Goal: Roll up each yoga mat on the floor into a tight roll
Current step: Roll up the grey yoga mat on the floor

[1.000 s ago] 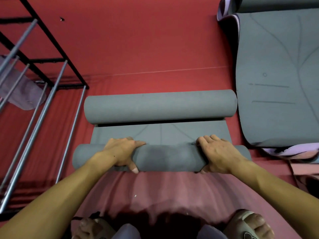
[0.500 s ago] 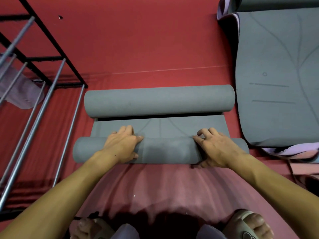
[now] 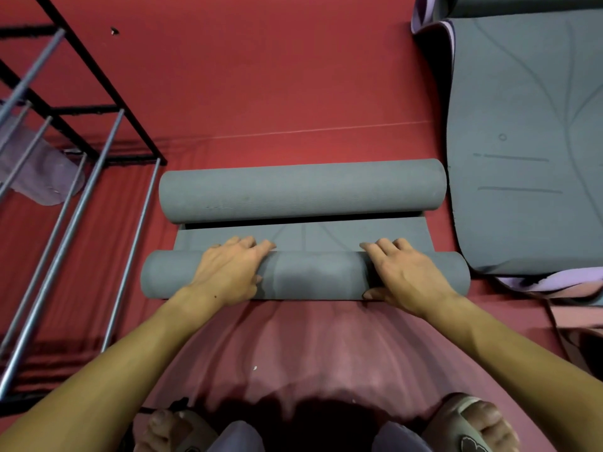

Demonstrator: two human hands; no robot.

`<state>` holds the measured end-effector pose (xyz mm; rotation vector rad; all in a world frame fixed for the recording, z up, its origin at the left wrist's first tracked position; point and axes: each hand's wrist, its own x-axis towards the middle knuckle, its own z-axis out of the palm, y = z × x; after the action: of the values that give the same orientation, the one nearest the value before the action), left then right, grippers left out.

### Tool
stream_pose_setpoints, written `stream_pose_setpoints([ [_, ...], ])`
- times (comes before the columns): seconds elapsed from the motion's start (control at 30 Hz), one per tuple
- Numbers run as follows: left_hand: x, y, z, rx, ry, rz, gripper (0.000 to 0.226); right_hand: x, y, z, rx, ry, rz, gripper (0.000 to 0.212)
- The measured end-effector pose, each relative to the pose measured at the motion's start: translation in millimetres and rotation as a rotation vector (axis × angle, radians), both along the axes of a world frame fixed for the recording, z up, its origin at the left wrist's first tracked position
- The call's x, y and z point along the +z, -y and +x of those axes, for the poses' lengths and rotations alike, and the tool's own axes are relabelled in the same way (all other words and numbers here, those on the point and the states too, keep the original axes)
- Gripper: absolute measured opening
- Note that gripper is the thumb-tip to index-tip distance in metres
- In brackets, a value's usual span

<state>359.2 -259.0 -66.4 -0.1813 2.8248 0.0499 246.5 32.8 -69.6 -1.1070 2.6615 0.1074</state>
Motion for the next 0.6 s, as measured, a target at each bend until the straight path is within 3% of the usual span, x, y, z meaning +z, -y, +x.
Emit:
stream_pose_setpoints([
  [0.17,1,-1,-2,0.015,-0.008,-0.003,0.051,0,3,0,0.01,0.01,-0.002,0.069],
  [0.43,3,-3,-1,-0.044,-0.011,-0.064,0.063,-12,-1,5,-0.002,-0.085,-0.036,0.092],
  [0.6,-8,-3,-2,-0.044,-0.028,-0.082,0.082,-23,3,3,-0.026,-0.149,-0.004,0.086],
])
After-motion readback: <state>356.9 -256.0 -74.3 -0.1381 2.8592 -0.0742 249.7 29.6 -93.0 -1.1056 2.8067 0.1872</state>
